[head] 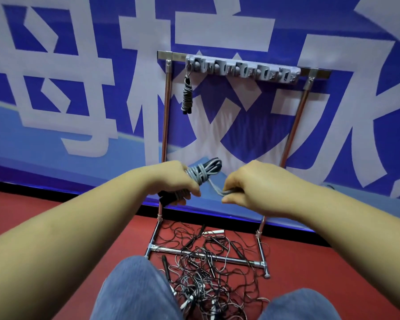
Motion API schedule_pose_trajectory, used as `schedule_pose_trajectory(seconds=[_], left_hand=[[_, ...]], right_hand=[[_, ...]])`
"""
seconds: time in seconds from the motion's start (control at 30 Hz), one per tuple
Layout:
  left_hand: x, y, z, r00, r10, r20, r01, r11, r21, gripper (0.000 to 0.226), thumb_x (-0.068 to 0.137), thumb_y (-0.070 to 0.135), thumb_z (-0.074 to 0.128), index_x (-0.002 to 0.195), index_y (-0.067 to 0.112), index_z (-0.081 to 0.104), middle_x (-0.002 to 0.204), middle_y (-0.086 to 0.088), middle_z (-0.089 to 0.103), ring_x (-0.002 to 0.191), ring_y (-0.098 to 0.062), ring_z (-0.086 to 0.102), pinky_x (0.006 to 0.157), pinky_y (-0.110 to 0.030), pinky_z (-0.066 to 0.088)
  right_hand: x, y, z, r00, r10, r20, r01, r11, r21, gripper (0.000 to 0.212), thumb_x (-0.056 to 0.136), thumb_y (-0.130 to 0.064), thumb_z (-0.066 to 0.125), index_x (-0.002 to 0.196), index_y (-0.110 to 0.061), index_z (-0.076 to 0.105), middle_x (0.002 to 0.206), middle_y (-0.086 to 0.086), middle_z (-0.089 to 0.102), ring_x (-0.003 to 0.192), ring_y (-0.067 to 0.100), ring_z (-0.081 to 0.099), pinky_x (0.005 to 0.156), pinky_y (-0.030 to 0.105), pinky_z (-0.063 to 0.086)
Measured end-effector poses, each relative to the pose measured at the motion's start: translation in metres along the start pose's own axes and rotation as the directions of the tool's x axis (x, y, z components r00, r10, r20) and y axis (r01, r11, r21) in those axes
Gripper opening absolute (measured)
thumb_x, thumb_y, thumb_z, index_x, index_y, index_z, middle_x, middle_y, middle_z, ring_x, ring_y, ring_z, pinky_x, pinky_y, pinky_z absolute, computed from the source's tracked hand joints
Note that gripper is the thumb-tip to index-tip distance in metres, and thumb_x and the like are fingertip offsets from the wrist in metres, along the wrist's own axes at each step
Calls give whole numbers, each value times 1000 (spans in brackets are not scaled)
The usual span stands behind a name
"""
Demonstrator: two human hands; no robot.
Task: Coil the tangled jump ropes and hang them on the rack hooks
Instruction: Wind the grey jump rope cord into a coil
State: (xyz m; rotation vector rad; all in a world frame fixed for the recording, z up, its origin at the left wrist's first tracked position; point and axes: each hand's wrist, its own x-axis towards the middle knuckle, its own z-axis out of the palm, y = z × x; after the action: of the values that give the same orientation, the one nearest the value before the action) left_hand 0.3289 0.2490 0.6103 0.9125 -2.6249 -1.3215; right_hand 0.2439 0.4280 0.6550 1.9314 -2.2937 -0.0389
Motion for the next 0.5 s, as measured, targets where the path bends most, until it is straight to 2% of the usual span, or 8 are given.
schedule_pose_trajectory(seconds=[0.03, 0.1, 0.17, 0.33, 0.43, 0.5], left_hand=[[-1, 3, 0, 1000, 1, 4, -1, 999, -46, 17, 80, 7, 72, 79, 8, 55, 60, -6, 63, 48, -19, 62, 48, -26, 51], [-5, 9, 6, 1000, -8, 20, 11, 994, -110, 15, 80, 6, 70, 79, 7, 55, 64, -9, 62, 47, -17, 61, 47, -24, 51], [-8, 10, 13, 998, -47, 52, 55, 982, -180, 13, 81, 3, 67, 80, 5, 54, 63, -10, 61, 44, -17, 59, 43, -23, 48], [-8, 5, 21, 973, -132, 190, 196, 908, -369, 9, 85, 6, 63, 86, 4, 55, 52, -7, 59, 37, -15, 54, 38, -19, 43], [-8, 8, 20, 971, -130, 200, 203, 890, -409, 6, 87, 6, 60, 84, 3, 55, 53, -8, 58, 36, -15, 53, 38, -18, 43], [-7, 5, 18, 985, -104, 135, 146, 924, -353, 6, 84, 1, 60, 86, 2, 55, 54, -9, 58, 38, -16, 55, 39, -19, 43]], right_hand=[[-2, -5, 3, 1000, -24, -16, 24, 999, -22, 22, 93, -41, 53, 84, -23, 61, 82, -3, 61, 83, 21, 54, 66, 28, 35], [-5, -14, 11, 998, -56, -5, 56, 996, -75, 38, 95, -39, 49, 64, -21, 39, 66, -4, 41, 78, 23, 47, 64, 29, 30], [-6, -16, 20, 997, -72, 17, 74, 993, -94, 43, 95, -38, 48, 61, -22, 28, 67, -3, 36, 82, 26, 50, 63, 30, 28], [-8, -7, 43, 996, -85, 29, 85, 996, -1, 22, 95, -40, 48, 79, -26, 42, 93, 5, 62, 93, 28, 56, 65, 30, 32], [-7, -3, 60, 997, -58, 54, 58, 998, -11, 30, 98, -42, 41, 86, -18, 54, 95, 7, 64, 93, 30, 57, 69, 33, 41], [-7, 0, 60, 1000, -27, 13, 26, 999, 36, 33, 98, -43, 39, 85, -17, 55, 92, 6, 64, 89, 29, 56, 70, 34, 44]])
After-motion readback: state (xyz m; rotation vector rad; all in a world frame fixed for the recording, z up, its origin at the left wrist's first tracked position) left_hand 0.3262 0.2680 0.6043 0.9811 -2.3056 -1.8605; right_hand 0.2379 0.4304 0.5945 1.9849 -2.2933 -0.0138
